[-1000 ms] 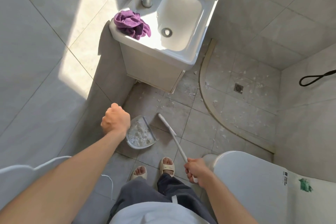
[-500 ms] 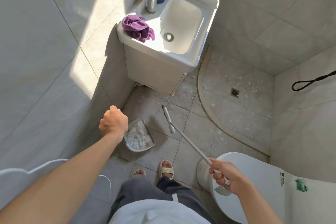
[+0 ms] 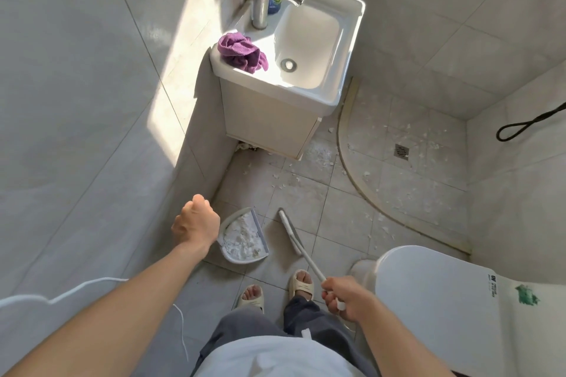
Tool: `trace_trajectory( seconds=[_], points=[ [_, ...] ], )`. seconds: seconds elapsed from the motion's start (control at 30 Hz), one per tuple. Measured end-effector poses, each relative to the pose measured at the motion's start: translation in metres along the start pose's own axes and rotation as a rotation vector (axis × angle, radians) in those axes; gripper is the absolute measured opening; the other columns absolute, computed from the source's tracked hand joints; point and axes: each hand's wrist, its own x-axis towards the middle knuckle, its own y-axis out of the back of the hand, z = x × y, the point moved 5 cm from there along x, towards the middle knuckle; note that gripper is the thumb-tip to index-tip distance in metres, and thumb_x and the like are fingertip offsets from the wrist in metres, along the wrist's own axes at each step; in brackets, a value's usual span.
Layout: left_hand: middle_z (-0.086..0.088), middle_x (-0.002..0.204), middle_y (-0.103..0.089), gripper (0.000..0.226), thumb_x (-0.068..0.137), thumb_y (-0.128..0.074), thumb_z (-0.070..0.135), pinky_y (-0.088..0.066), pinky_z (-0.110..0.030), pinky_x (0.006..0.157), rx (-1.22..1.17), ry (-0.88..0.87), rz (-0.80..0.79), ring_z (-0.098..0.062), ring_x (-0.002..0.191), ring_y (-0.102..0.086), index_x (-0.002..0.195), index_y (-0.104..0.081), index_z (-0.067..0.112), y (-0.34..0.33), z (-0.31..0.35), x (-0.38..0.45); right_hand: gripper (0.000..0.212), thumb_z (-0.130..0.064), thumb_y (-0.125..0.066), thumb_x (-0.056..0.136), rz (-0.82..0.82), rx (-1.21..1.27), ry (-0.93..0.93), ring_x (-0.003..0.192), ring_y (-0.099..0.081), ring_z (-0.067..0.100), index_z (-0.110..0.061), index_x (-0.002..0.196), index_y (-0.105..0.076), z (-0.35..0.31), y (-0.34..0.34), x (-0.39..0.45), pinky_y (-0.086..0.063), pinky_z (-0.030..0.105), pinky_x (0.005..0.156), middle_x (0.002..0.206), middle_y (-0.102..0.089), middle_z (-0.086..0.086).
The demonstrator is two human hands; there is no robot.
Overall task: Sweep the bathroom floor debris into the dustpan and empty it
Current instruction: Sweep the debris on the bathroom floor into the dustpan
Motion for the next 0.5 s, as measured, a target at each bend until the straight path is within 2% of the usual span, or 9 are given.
trace_trajectory(
  seconds=[0.13,0.23,0.3,0.37,0.43,0.5],
  points=[
    [-0.026,0.106,-0.063,0.023,0.1,-0.037,0.017,-0.041,-0.041,0.073,-0.028,-0.008,0.011,-0.047,0.093,-0.06,0.094,-0.052,0.002,0.0,-0.006,0.001,0.025,-0.006,-0.044,0.101,-0.196,0.197,-0.053,0.033,-0.032,0.004,0.003,0.082,-0.055,-0.006,0.014,-0.021,-0.028,0.01,0.029,0.05,-0.044,0.003],
    [-0.026,0.107,-0.063,0.022,0.1,-0.036,0.017,-0.042,-0.041,0.074,-0.045,-0.002,0.01,-0.047,0.094,-0.06,0.095,-0.052,0.002,0.002,-0.004,0.004,0.027,-0.014,-0.046,0.102,-0.226,0.206,-0.071,0.031,-0.031,0.004,0.001,0.081,-0.053,-0.013,0.045,-0.028,-0.026,0.012,0.027,0.049,-0.038,0.0],
    [-0.025,0.107,-0.063,0.021,0.1,-0.037,0.017,-0.041,-0.041,0.073,-0.053,0.0,0.007,-0.047,0.094,-0.06,0.095,-0.053,0.003,0.001,-0.002,0.004,0.026,-0.015,-0.048,0.101,-0.191,0.153,-0.053,0.034,-0.031,0.004,0.002,0.084,-0.055,-0.013,0.056,-0.028,-0.026,0.012,0.028,0.053,-0.039,0.001],
    [-0.024,0.108,-0.063,0.02,0.099,-0.037,0.017,-0.041,-0.04,0.073,-0.068,0.0,0.008,-0.047,0.094,-0.06,0.095,-0.053,0.005,0.0,0.0,0.004,0.018,-0.012,-0.048,0.1,-0.132,0.071,-0.005,0.04,-0.034,0.006,0.003,0.102,-0.057,-0.012,0.052,-0.029,-0.029,0.013,0.03,0.061,-0.047,0.006],
    [-0.023,0.108,-0.063,0.02,0.1,-0.037,0.018,-0.042,-0.042,0.075,-0.078,-0.001,0.007,-0.047,0.094,-0.06,0.094,-0.052,0.006,-0.001,0.002,0.003,0.019,-0.007,-0.048,0.098,-0.039,-0.01,0.05,0.042,-0.037,0.008,-0.002,0.114,-0.058,-0.005,0.038,-0.023,-0.031,0.015,0.033,0.067,-0.051,0.008],
    [-0.022,0.109,-0.063,0.019,0.1,-0.038,0.019,-0.043,-0.043,0.075,-0.084,-0.007,0.002,-0.047,0.095,-0.06,0.095,-0.052,0.007,-0.003,0.005,0.0,0.021,-0.004,-0.049,0.096,0.017,-0.065,0.06,0.041,-0.039,0.01,-0.002,0.114,-0.06,0.005,0.017,-0.015,-0.032,0.017,0.034,0.066,-0.051,0.009]
  ],
)
